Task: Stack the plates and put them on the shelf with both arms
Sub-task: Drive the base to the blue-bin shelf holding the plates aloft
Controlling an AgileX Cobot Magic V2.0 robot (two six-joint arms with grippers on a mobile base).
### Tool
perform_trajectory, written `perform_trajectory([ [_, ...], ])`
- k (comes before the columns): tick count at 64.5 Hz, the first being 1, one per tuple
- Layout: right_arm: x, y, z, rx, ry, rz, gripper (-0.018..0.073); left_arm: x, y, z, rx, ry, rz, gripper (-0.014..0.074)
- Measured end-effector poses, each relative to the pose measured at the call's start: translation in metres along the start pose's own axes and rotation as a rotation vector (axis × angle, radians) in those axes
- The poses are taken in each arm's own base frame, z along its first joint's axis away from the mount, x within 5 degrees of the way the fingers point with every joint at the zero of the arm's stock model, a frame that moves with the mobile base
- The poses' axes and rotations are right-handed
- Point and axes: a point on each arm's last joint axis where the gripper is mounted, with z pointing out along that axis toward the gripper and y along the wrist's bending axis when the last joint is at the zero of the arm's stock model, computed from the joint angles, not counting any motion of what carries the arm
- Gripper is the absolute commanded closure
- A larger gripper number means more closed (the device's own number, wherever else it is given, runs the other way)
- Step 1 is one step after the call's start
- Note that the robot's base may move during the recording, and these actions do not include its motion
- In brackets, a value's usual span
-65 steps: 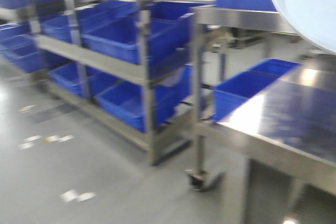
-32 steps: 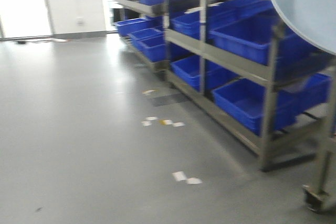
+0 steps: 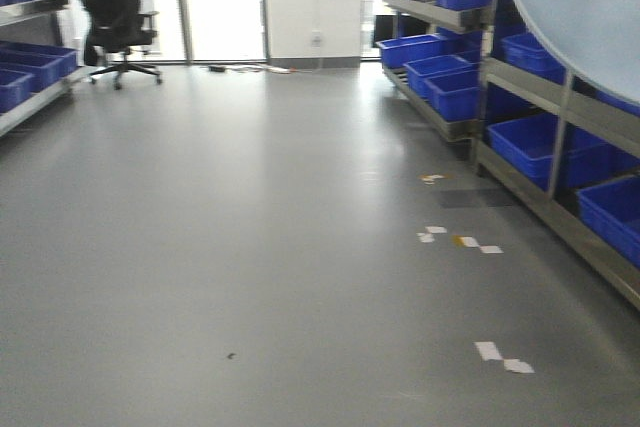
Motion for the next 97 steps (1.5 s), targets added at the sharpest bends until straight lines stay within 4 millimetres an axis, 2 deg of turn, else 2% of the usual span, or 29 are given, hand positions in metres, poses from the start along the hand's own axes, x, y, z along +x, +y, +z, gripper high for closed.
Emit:
perform_trajectory([
  [97, 0.0002, 0.0000, 0.0000, 0.000, 0.002, 0.000, 0.0502, 0.0001, 0.0000, 0.0000, 0.000, 0.002, 0.000, 0.0514],
])
